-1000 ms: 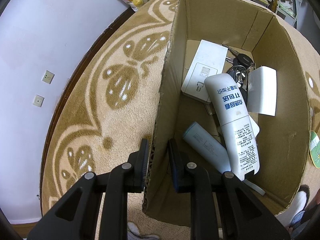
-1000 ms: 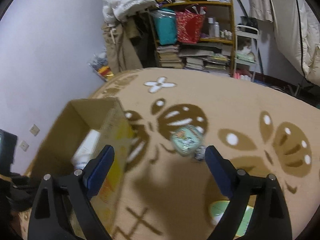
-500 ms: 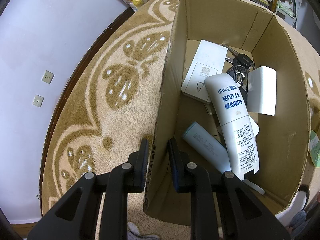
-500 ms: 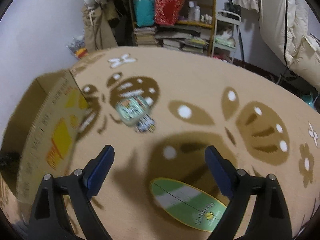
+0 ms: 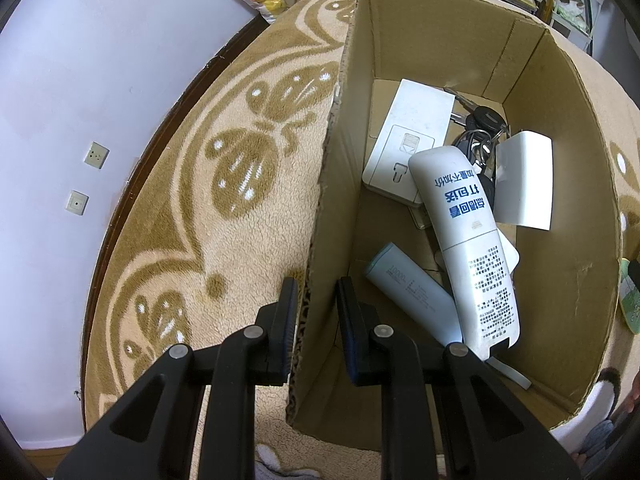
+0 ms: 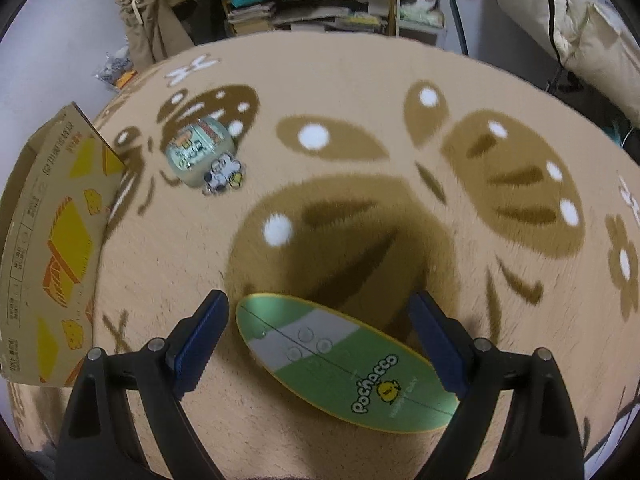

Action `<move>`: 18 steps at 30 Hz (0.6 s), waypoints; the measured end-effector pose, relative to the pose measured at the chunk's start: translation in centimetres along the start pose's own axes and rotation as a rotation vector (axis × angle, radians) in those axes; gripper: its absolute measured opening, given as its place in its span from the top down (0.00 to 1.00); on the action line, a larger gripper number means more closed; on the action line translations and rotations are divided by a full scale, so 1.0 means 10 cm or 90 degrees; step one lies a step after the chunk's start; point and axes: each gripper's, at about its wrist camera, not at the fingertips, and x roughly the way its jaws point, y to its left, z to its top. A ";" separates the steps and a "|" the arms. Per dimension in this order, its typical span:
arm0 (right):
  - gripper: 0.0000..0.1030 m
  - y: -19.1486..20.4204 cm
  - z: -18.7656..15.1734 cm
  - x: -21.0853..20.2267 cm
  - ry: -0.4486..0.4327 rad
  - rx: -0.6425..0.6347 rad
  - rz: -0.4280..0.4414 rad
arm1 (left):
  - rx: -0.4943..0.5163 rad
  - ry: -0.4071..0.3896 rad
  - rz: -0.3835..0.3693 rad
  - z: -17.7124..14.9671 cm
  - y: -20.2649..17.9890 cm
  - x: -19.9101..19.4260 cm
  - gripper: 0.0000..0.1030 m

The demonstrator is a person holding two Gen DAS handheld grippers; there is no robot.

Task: Organize rigid objects
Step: 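Move the right tool back to the green Pochacco oval card, then close the right tool on the green Pochacco card and lift it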

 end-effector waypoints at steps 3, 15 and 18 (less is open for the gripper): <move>0.06 0.01 -0.03 0.06 0.016 0.004 -0.004 | 0.000 0.000 0.000 0.00 0.00 0.00 0.81; 0.32 0.17 -0.11 0.18 0.070 -0.044 -0.031 | 0.001 0.000 0.001 0.00 0.00 -0.01 0.81; 0.46 0.17 -0.13 0.15 0.071 -0.035 -0.024 | 0.000 0.000 0.001 0.00 0.00 -0.01 0.81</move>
